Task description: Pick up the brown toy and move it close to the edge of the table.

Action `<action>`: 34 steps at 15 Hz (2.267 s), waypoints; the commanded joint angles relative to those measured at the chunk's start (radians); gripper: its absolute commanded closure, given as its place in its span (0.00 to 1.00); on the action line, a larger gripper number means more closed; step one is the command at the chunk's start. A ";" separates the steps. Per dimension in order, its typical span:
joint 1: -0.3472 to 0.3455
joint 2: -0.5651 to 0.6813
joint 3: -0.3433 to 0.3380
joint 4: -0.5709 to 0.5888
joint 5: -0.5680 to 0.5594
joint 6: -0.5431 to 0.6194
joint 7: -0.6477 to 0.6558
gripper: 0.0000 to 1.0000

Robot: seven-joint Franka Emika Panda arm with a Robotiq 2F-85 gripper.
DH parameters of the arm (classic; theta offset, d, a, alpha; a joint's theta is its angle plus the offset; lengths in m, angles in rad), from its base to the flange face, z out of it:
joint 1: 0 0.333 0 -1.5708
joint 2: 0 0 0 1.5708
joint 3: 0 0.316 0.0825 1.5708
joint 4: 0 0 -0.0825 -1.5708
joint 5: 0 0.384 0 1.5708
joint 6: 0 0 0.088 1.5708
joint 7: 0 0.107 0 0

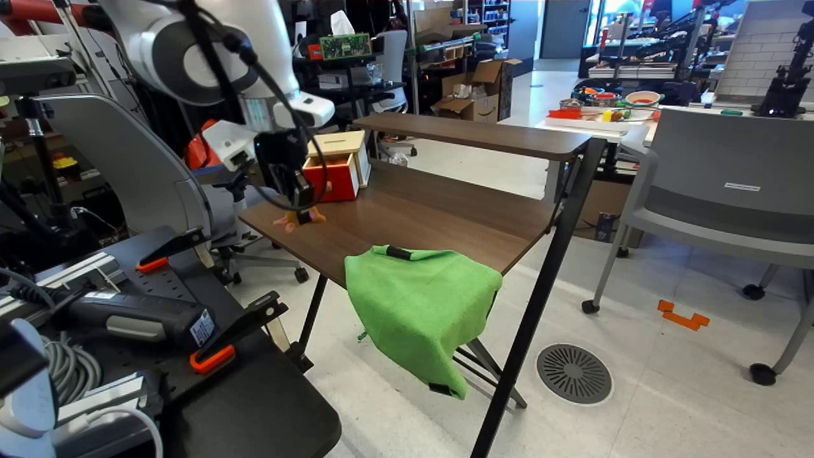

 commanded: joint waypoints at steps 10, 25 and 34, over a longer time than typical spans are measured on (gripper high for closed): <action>-0.238 0.013 0.158 -0.311 -0.003 0.370 0.010 0.95; -0.289 0.150 0.209 0.026 0.034 0.209 -0.029 0.95; -0.259 0.149 0.187 0.091 0.048 0.145 -0.020 0.19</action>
